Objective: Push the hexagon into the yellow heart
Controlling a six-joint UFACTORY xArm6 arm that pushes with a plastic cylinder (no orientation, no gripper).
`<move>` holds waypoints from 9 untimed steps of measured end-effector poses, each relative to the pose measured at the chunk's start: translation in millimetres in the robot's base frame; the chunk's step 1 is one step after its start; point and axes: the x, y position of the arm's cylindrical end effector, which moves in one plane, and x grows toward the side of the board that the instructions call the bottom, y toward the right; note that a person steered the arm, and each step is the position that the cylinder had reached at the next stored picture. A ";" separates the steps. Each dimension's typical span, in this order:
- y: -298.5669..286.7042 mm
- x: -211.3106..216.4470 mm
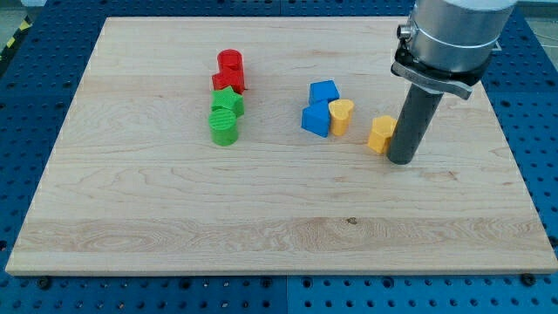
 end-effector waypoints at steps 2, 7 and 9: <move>-1.1 -18.3; 0.7 -35.2; 1.1 -35.2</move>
